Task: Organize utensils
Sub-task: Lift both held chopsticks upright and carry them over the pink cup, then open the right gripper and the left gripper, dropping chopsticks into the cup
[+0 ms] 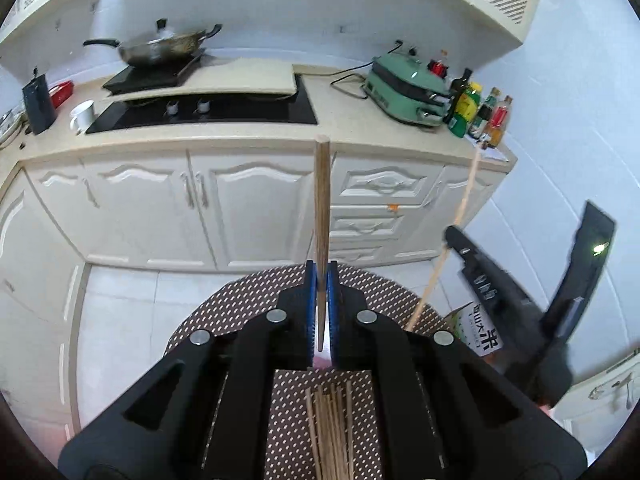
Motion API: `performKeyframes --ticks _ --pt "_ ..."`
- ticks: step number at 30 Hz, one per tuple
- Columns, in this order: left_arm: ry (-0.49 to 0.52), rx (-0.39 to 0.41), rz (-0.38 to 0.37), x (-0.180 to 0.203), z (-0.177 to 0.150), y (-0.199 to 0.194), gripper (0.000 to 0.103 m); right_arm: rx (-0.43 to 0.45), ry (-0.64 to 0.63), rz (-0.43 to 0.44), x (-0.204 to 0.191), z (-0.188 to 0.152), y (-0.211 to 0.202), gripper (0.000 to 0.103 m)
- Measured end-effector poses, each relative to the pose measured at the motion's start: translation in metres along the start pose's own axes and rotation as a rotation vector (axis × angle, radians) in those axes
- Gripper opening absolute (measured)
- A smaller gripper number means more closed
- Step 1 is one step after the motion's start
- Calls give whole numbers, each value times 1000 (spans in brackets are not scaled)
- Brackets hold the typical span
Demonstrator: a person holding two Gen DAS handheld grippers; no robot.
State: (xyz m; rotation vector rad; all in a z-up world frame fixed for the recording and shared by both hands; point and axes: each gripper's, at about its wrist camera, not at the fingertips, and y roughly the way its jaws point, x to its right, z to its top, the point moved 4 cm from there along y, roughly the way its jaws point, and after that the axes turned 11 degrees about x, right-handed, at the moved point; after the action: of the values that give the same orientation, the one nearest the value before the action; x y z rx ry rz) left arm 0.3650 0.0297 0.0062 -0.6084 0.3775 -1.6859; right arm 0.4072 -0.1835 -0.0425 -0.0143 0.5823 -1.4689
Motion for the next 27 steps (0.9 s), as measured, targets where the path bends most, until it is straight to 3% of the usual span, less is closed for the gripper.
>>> performKeyframes --ticks 6,13,27 --pt "46 -6 -8 15 2 18 5 -4 -26 -10 -3 -13 20 5" --pt "53 -88 4 11 -20 57 5 -47 0 -14 6 -33 45 5" --pt "-12 -240 12 -11 -72 116 5 -210 -65 11 10 -91 63 5"
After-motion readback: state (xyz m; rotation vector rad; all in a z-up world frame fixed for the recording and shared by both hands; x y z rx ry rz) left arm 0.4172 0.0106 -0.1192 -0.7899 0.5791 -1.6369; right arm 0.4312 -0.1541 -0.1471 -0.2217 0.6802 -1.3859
